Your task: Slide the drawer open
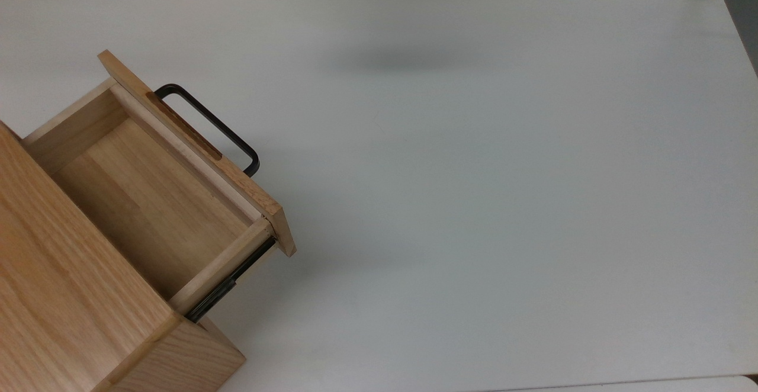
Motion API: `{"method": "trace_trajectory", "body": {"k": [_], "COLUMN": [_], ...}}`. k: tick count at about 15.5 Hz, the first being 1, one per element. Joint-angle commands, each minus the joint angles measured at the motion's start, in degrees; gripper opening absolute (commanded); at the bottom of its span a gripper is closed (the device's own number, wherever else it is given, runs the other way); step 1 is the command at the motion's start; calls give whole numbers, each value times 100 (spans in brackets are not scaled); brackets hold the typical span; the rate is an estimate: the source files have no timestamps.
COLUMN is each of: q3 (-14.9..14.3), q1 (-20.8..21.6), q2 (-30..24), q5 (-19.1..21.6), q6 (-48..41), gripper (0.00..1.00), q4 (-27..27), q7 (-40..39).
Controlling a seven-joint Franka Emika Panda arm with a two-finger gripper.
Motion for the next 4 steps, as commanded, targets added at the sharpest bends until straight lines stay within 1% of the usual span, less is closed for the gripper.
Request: {"method": "trace_trajectory", "body": {"k": [1,4], "q3": [-402,-402], "q1": [71,19], "q2": [-126,-38], "q5": [262,201], "q6": [-126,-117], "gripper": [100,100], "q4": [-137,-208], "q7": [238,256]}}
